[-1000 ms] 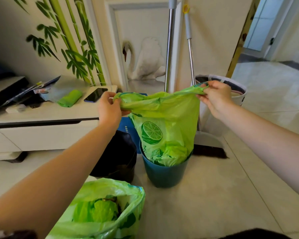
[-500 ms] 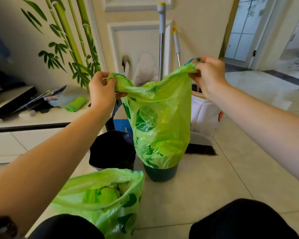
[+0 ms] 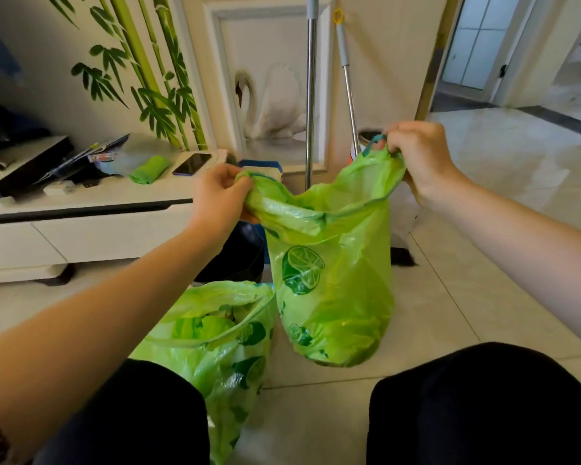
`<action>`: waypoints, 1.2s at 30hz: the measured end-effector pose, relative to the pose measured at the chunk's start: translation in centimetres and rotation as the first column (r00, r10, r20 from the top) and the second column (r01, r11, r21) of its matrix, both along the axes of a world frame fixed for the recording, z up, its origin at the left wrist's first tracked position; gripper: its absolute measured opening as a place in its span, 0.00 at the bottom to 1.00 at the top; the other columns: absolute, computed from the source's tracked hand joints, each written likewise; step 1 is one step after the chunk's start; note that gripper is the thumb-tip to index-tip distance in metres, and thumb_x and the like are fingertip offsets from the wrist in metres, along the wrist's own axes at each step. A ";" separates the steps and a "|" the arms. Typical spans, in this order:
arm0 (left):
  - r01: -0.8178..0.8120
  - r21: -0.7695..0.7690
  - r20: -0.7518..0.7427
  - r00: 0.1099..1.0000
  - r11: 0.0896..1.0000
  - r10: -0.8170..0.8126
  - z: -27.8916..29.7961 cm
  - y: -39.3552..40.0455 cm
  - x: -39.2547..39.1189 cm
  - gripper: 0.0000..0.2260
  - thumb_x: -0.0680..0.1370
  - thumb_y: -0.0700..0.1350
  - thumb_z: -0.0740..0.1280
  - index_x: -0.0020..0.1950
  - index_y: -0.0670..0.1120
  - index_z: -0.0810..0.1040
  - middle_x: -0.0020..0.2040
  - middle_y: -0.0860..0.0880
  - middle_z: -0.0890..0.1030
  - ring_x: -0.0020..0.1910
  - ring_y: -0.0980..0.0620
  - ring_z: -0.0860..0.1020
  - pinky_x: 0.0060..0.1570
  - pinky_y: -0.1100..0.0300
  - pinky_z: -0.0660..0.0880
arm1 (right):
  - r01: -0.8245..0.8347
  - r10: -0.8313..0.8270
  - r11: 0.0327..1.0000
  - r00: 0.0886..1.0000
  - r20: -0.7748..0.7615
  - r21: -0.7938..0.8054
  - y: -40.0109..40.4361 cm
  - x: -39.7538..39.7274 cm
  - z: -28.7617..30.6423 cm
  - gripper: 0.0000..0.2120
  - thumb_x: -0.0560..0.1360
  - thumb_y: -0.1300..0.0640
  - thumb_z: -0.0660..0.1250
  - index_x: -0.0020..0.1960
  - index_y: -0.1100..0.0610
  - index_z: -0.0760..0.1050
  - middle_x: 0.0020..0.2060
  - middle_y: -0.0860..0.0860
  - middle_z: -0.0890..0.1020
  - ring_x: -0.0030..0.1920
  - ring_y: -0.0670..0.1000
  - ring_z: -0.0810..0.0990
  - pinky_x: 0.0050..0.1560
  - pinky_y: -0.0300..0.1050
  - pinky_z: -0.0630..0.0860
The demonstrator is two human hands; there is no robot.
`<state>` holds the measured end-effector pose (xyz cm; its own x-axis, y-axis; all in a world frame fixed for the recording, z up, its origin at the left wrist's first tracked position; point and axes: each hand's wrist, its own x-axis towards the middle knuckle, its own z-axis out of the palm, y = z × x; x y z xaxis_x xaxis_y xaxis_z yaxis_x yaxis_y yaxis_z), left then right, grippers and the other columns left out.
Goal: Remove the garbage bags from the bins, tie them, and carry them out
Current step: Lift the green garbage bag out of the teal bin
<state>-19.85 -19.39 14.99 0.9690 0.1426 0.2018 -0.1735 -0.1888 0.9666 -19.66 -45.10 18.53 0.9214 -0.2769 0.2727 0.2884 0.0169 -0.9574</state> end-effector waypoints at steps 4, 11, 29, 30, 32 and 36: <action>0.044 0.168 -0.164 0.986 0.985 -0.016 -5.0 1.3 -0.5 0.04 0.77 0.40 0.65 0.43 0.43 0.76 0.43 0.37 0.80 0.39 0.39 0.82 0.27 0.55 0.80 | 0.001 -0.048 0.970 0.982 -0.184 -0.243 -0.5 -0.7 -5.1 0.17 0.65 0.70 0.59 0.25 0.54 0.78 0.18 0.45 0.74 0.24 0.45 0.69 0.23 0.33 0.66; 0.162 0.443 -0.362 0.932 0.882 0.011 -10.8 2.9 -0.9 0.04 0.76 0.40 0.64 0.42 0.45 0.77 0.41 0.44 0.82 0.28 0.45 0.83 0.33 0.48 0.83 | -0.165 -0.126 0.864 0.844 -0.521 -0.476 -2.0 -0.1 -13.1 0.15 0.70 0.69 0.60 0.32 0.54 0.77 0.32 0.53 0.78 0.32 0.51 0.74 0.26 0.39 0.74; 0.452 0.797 -0.510 0.859 0.401 0.045 -17.7 3.7 -0.2 0.11 0.69 0.52 0.65 0.46 0.47 0.75 0.37 0.50 0.84 0.37 0.52 0.82 0.42 0.56 0.79 | -0.529 -0.131 0.634 0.646 -0.752 -0.564 -1.6 0.4 -18.5 0.07 0.74 0.65 0.63 0.43 0.53 0.75 0.39 0.53 0.76 0.41 0.52 0.78 0.42 0.50 0.83; 0.437 0.804 -0.487 0.873 0.403 0.026 -17.6 3.7 0.0 0.14 0.68 0.52 0.66 0.51 0.48 0.74 0.44 0.50 0.82 0.43 0.50 0.81 0.45 0.54 0.79 | -0.559 -0.134 0.602 0.633 -0.762 -0.570 -1.5 0.3 -18.4 0.07 0.74 0.64 0.63 0.43 0.53 0.75 0.40 0.54 0.76 0.41 0.51 0.78 0.42 0.49 0.82; 0.443 0.795 -0.468 0.883 0.414 -0.045 -17.6 3.7 0.3 0.20 0.68 0.49 0.68 0.59 0.50 0.72 0.54 0.49 0.76 0.52 0.46 0.78 0.52 0.51 0.77 | -0.615 -0.151 0.523 0.614 -0.775 -0.590 -1.3 0.2 -18.1 0.06 0.72 0.62 0.63 0.42 0.52 0.74 0.40 0.54 0.76 0.42 0.52 0.76 0.40 0.46 0.80; 0.477 0.784 -0.456 0.877 0.397 -0.152 -17.6 3.3 0.7 0.20 0.70 0.45 0.68 0.62 0.48 0.75 0.57 0.48 0.74 0.56 0.48 0.76 0.55 0.53 0.75 | -0.678 -0.159 0.430 0.594 -0.789 -0.597 -0.7 0.0 -17.4 0.04 0.70 0.58 0.65 0.44 0.52 0.76 0.42 0.54 0.76 0.42 0.51 0.74 0.38 0.43 0.74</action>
